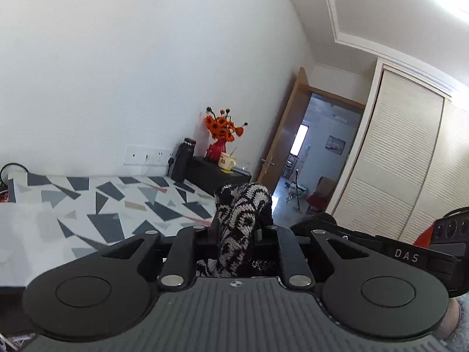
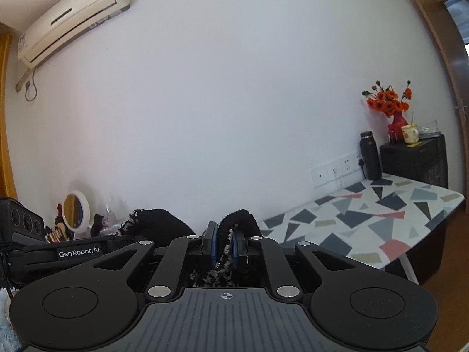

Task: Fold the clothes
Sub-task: 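Carry the sweater with both grippers and lower it onto the patterned table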

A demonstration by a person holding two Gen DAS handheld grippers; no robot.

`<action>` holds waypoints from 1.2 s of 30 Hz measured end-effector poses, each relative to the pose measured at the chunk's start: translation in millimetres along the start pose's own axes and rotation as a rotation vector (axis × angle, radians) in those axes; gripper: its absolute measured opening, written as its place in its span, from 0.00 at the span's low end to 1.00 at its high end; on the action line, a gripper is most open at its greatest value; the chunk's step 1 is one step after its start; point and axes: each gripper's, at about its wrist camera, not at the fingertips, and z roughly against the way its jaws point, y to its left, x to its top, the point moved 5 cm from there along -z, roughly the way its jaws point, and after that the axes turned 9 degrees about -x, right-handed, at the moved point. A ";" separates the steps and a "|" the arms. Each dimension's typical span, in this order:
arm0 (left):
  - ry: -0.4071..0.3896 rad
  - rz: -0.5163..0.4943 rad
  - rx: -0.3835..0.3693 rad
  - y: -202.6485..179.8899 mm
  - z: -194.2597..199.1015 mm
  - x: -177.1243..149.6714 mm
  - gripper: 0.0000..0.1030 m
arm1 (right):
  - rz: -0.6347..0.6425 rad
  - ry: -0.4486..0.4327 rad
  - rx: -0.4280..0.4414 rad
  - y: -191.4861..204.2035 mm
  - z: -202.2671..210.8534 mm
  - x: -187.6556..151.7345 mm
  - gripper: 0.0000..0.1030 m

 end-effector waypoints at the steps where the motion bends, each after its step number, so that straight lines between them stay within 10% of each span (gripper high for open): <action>1: -0.017 0.005 0.010 -2.4 -10.3 9.6 0.15 | -0.005 -0.010 0.018 -12.9 -4.4 13.0 0.09; 10: -0.142 0.032 0.074 3.2 -96.5 105.3 0.15 | 0.087 -0.065 0.201 -80.0 -85.4 148.5 0.09; 22: -0.404 -0.018 0.064 101.4 -140.2 232.7 0.16 | 0.139 -0.355 0.209 -92.0 -197.6 299.4 0.09; 27: -0.234 0.081 0.123 188.9 -184.6 200.3 0.16 | 0.294 -0.173 0.158 -85.3 -281.8 257.1 0.09; 36: 0.090 0.412 0.321 354.6 -226.5 54.7 0.16 | 0.341 0.367 0.113 -101.2 -425.2 69.6 0.09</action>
